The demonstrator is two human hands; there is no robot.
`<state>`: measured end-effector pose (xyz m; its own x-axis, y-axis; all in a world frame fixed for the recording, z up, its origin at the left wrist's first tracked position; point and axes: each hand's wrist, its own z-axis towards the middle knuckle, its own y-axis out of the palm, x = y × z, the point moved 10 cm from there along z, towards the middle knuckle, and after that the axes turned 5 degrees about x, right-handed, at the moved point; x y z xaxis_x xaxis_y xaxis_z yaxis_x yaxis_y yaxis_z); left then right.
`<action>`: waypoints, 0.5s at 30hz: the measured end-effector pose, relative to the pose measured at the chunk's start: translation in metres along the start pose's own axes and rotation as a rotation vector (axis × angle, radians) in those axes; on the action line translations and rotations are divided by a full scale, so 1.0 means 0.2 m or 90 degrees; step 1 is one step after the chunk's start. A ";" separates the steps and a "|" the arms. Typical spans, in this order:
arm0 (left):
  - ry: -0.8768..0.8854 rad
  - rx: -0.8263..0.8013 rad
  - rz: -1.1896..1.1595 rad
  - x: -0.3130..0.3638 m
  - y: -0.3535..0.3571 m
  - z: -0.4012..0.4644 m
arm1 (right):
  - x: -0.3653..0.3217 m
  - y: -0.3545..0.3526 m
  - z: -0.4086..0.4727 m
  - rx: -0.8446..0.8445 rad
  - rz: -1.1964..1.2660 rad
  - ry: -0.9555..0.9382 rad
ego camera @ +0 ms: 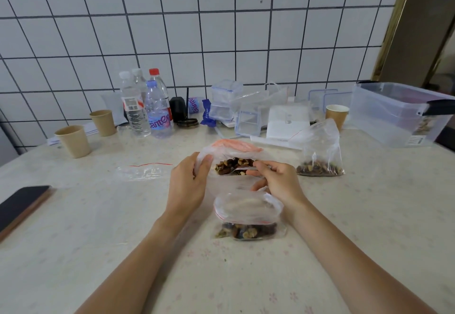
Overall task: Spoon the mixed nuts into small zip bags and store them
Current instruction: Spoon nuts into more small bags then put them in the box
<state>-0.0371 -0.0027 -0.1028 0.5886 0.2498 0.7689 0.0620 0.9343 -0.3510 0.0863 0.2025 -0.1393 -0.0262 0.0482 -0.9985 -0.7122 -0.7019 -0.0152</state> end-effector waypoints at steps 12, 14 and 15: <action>-0.035 0.009 0.053 -0.03 -0.05 0.02 | -0.05 -0.08 -0.05 0.020 0.032 0.003; -0.040 0.018 0.074 -0.04 -0.07 0.03 | -0.06 -0.10 -0.07 0.018 0.021 0.001; -0.042 0.025 0.080 -0.04 -0.08 0.03 | -0.07 -0.11 -0.08 0.017 0.020 0.001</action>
<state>-0.0474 -0.0179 -0.0995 0.5352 0.3809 0.7539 -0.0419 0.9034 -0.4267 0.1130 0.2063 -0.1265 -0.0475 0.0253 -0.9986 -0.7291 -0.6842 0.0174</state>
